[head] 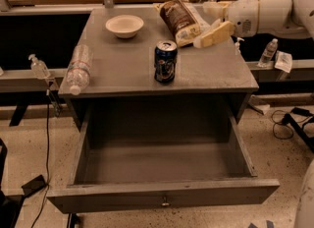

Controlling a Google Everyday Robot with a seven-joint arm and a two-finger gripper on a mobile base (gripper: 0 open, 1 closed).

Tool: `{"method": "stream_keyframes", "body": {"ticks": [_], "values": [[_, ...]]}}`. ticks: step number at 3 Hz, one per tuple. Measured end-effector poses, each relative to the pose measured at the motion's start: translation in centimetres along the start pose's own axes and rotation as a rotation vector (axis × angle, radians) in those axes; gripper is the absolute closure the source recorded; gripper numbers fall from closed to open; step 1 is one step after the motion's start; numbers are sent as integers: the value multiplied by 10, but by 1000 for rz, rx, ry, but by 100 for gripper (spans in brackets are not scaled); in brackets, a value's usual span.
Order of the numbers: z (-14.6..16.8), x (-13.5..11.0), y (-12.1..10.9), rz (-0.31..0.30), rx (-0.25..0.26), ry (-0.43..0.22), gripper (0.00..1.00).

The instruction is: Place pepsi can into top drawer

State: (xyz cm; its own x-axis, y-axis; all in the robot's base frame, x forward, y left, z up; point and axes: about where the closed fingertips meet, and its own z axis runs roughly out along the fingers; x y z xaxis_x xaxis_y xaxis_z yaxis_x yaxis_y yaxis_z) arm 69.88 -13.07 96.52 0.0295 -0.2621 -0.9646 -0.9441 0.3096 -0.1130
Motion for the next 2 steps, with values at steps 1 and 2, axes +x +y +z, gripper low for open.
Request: {"method": "stream_keyframes", "body": {"ticks": [1,2], "values": [[24,6,21,-28,-68,-39,0],[44,15,39,-36,-123,-38,0]]}}
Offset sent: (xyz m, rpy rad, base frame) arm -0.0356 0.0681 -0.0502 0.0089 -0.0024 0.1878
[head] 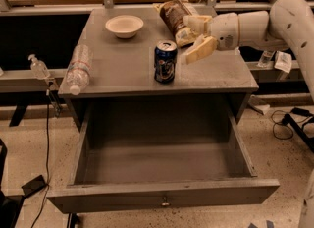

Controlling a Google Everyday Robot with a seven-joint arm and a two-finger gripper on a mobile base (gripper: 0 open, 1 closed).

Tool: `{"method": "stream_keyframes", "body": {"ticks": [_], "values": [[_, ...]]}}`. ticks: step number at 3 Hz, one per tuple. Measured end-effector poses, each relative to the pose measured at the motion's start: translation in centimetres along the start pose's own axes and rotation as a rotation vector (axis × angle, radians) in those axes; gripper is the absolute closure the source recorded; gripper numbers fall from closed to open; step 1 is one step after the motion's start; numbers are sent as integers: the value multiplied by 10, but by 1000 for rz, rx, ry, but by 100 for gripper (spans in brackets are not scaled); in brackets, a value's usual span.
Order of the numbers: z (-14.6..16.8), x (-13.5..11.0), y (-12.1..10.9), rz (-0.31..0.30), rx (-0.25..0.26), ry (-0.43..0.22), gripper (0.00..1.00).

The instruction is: Place pepsi can into top drawer

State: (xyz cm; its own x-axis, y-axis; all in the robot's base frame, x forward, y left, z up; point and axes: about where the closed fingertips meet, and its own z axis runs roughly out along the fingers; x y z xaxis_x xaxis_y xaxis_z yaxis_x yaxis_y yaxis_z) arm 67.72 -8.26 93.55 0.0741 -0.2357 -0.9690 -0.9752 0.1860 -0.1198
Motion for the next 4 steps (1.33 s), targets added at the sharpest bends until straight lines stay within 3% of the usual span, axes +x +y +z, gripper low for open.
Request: {"method": "stream_keyframes", "body": {"ticks": [3,4], "values": [[49,6,28,60,-116,-87,0],[58,11,28,70,-105,-96,18]]}}
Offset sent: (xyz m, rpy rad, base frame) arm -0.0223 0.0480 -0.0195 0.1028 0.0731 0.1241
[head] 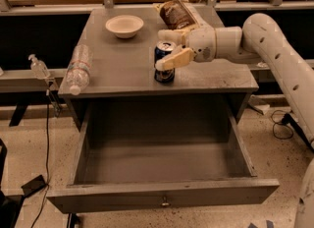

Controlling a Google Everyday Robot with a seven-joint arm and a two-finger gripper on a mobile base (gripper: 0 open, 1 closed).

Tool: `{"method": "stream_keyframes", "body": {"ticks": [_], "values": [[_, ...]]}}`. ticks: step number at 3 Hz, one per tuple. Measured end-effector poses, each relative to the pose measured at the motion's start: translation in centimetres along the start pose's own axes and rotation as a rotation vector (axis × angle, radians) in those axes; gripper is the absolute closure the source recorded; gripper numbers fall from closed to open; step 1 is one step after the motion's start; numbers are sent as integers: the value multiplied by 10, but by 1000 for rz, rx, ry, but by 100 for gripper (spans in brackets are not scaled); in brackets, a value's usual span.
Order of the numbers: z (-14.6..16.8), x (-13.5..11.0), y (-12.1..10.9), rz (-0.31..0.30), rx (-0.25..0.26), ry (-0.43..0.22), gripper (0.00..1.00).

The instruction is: Place pepsi can into top drawer

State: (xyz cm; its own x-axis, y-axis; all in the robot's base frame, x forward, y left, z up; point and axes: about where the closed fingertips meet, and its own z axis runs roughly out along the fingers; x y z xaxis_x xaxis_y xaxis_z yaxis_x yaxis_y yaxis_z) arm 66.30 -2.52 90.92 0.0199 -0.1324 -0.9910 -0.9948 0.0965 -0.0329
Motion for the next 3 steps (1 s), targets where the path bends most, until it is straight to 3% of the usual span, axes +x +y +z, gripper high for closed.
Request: {"method": "stream_keyframes", "body": {"ticks": [1,2,3], "values": [[2,7,0,1,9,6,41],[2,6,3,-2,-9,-8,72],[-5,-10,8,-14,-39,-64,95]]}}
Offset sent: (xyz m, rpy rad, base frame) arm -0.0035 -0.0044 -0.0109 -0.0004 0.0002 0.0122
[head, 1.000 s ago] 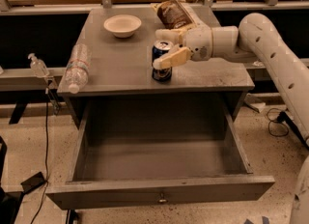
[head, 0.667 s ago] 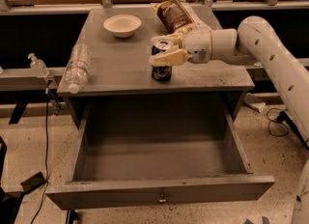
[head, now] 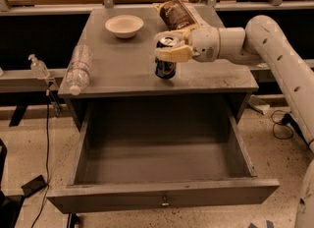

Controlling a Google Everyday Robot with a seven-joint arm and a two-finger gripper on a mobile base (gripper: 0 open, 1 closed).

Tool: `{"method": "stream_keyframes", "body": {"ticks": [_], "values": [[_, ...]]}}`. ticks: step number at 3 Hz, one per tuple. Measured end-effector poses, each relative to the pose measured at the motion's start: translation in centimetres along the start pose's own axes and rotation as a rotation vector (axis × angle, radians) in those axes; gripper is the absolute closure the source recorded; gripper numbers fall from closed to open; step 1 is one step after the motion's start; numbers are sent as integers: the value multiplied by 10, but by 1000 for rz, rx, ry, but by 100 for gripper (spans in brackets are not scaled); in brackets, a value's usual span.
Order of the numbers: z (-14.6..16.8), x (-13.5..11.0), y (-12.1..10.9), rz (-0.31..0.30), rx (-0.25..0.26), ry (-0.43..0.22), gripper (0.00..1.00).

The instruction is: Place pepsi can into top drawer

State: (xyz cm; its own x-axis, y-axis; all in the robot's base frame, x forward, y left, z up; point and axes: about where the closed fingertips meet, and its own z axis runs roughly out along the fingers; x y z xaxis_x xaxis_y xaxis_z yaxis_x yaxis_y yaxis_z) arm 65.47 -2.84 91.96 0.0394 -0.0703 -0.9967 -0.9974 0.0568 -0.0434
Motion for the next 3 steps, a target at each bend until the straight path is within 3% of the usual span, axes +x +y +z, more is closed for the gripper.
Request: {"method": "stream_keyframes", "body": {"ticks": [1,2,3], "values": [[-29,-13,32,-53,-54,10,100],[-84,-4,80,-67,-42,50,100],[-127,31,110,-18,10,98,100]]}}
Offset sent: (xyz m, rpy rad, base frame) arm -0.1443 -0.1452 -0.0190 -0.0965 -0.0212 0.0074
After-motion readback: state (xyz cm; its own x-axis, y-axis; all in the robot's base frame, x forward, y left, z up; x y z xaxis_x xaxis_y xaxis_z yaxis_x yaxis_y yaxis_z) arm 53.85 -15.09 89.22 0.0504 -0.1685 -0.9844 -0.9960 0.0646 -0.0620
